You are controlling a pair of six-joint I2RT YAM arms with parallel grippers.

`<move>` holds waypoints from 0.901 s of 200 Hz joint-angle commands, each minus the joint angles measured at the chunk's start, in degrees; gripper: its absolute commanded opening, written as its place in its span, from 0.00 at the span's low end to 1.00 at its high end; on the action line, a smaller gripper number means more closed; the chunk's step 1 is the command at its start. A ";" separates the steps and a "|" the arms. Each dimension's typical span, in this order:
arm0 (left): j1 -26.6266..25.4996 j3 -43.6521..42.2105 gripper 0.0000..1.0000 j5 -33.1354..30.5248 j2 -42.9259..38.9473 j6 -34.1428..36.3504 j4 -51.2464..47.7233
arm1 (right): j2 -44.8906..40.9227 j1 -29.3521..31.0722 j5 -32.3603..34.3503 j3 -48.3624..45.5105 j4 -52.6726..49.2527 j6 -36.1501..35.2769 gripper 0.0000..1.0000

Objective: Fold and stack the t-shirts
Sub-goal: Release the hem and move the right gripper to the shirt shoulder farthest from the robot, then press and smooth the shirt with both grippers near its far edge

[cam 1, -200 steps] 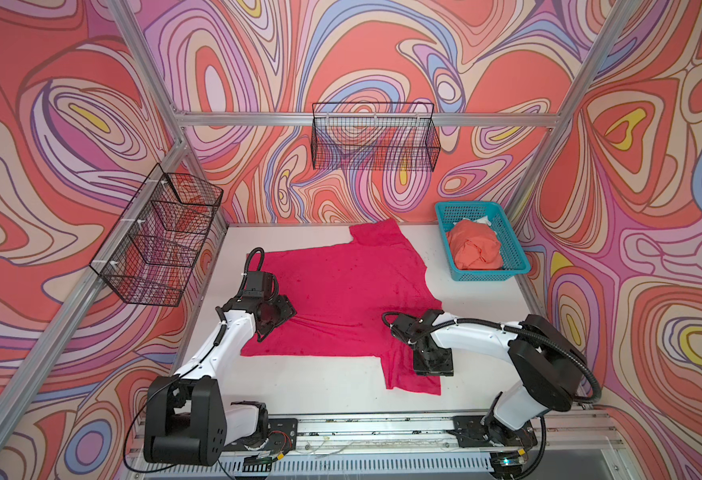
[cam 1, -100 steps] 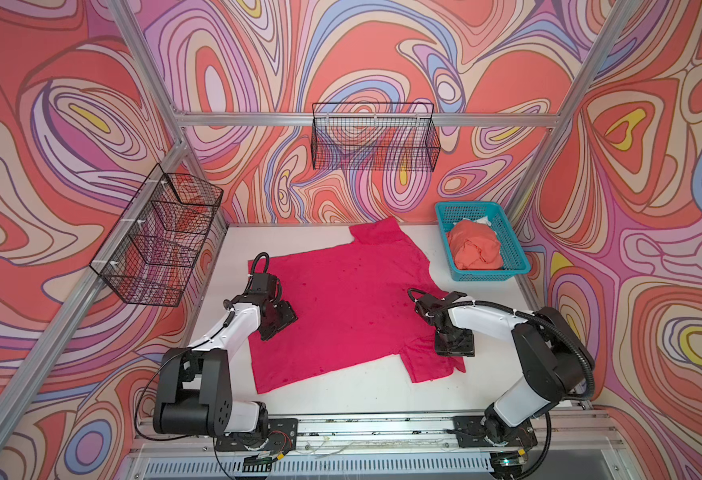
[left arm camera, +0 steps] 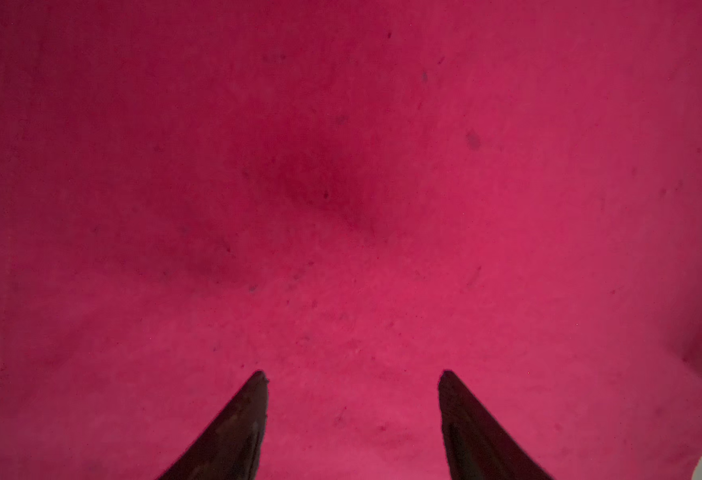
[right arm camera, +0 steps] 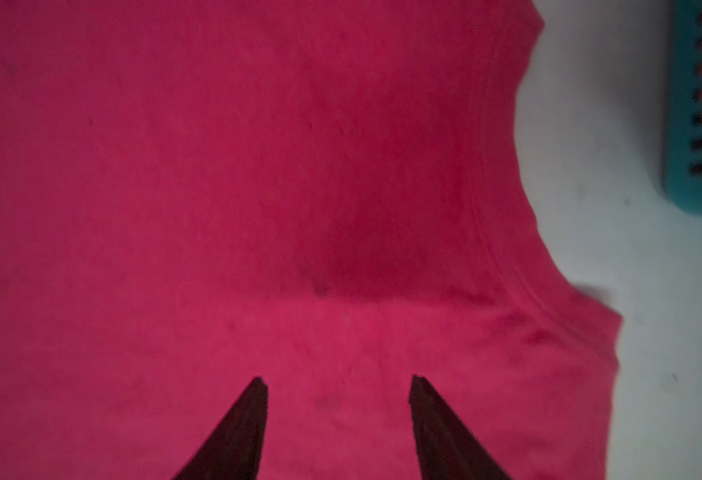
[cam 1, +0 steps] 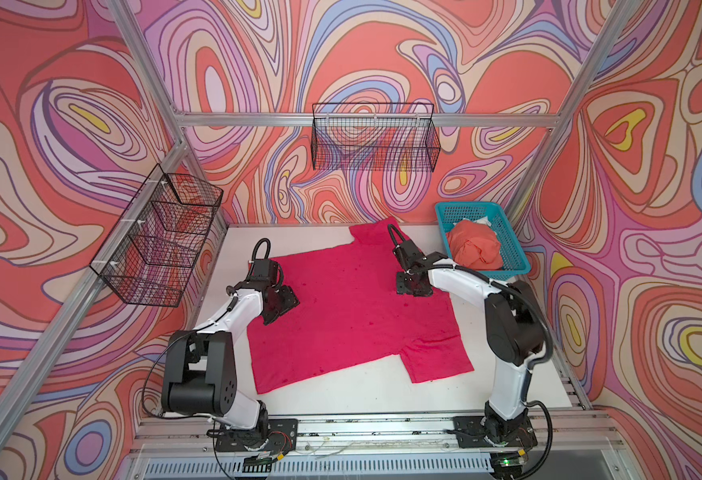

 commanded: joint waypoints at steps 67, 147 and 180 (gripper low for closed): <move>1.68 13.43 0.67 -3.03 15.59 1.06 6.07 | 20.87 -6.18 -4.93 24.01 15.00 -13.90 0.58; 2.13 15.57 0.63 -2.89 22.93 -0.38 1.24 | 26.84 -6.91 -7.32 27.51 6.02 -13.99 0.58; 2.13 9.00 0.61 -1.84 20.66 -1.79 1.97 | 20.56 -6.84 -9.67 16.30 6.81 -13.46 0.58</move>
